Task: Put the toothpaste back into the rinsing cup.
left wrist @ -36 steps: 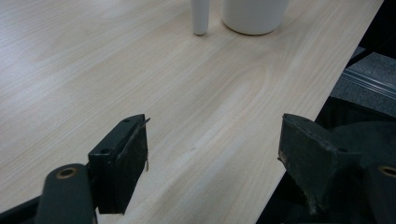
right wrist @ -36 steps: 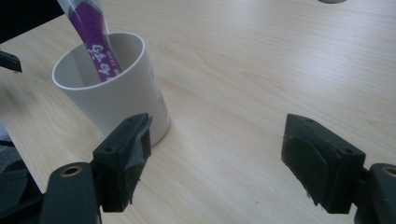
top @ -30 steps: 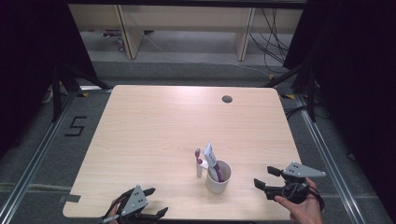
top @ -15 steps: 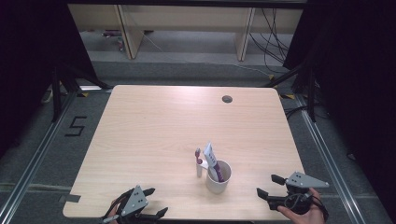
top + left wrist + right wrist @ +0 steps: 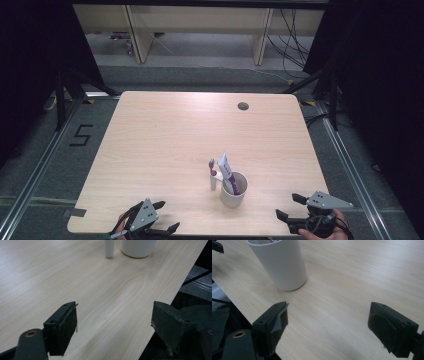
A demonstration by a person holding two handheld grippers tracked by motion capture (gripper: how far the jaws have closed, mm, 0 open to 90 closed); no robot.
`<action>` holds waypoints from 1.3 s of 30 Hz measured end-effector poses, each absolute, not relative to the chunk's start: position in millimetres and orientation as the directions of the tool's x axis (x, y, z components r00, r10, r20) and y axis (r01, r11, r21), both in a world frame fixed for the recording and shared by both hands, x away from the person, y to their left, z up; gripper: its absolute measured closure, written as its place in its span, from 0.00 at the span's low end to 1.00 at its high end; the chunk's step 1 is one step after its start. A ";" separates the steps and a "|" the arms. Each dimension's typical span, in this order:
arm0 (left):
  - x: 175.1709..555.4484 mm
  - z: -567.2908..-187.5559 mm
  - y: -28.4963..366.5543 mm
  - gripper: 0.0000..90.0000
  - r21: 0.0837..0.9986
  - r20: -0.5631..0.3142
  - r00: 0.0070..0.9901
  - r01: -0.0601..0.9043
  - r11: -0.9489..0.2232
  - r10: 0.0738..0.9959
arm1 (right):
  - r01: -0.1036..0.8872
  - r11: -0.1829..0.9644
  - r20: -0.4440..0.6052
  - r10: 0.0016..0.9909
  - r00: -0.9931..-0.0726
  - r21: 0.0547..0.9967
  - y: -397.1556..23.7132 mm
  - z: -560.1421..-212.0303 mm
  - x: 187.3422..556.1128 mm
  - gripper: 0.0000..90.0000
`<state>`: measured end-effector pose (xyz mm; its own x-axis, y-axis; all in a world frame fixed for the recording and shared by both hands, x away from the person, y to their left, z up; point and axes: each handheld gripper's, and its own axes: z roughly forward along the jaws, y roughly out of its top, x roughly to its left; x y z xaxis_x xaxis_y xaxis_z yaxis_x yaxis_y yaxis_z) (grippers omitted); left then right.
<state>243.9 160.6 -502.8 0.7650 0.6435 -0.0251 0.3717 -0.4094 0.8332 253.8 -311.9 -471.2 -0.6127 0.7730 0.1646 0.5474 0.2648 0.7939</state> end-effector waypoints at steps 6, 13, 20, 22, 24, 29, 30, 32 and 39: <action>244.8 -502.1 162.5 0.22 0.822 -0.014 0.773 0.370 -0.433 0.634 | 0.545 0.297 0.142 0.769 -0.624 0.784 -312.7 -473.8 249.2 0.19; 244.7 -502.5 162.3 0.22 0.821 -0.016 0.771 0.373 -0.432 0.636 | 0.542 0.334 0.115 0.764 -0.635 0.771 -315.3 -480.2 246.0 0.19; 244.6 -503.1 161.6 0.22 0.825 -0.023 0.766 0.378 -0.421 0.643 | 0.560 0.366 0.106 0.762 -0.639 0.743 -318.0 -484.2 240.5 0.18; 245.0 -502.6 162.6 0.22 0.818 -0.010 0.771 0.373 -0.438 0.637 | 0.578 0.355 0.122 0.769 -0.627 0.735 -317.1 -485.1 237.8 0.18; 245.1 -502.7 162.5 0.22 0.818 -0.010 0.772 0.372 -0.439 0.636 | 0.578 0.363 0.114 0.770 -0.628 0.730 -318.2 -485.8 236.2 0.18; 245.9 -503.2 162.7 0.22 0.814 0.002 0.775 0.367 -0.451 0.633 | 0.560 0.396 0.077 0.764 -0.640 0.728 -320.7 -488.7 234.7 0.19; 245.3 -503.2 162.2 0.22 0.818 -0.010 0.774 0.370 -0.440 0.633 | 0.572 0.382 0.085 0.775 -0.626 0.726 -319.8 -488.8 232.6 0.19; 245.1 -502.7 162.6 0.22 0.815 -0.006 0.774 0.371 -0.445 0.633 | 0.552 0.413 0.052 0.766 -0.641 0.725 -322.3 -489.1 233.2 0.19; 245.6 -503.2 162.4 0.22 0.816 -0.005 0.775 0.369 -0.445 0.632 | 0.561 0.403 0.064 0.770 -0.635 0.723 -323.6 -490.5 229.9 0.19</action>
<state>245.6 162.4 -503.2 0.7747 0.6323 -0.0050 0.3685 -0.4450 0.8162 229.9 -323.6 -490.5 -0.6348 0.7701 0.0639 0.5615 0.4028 0.7228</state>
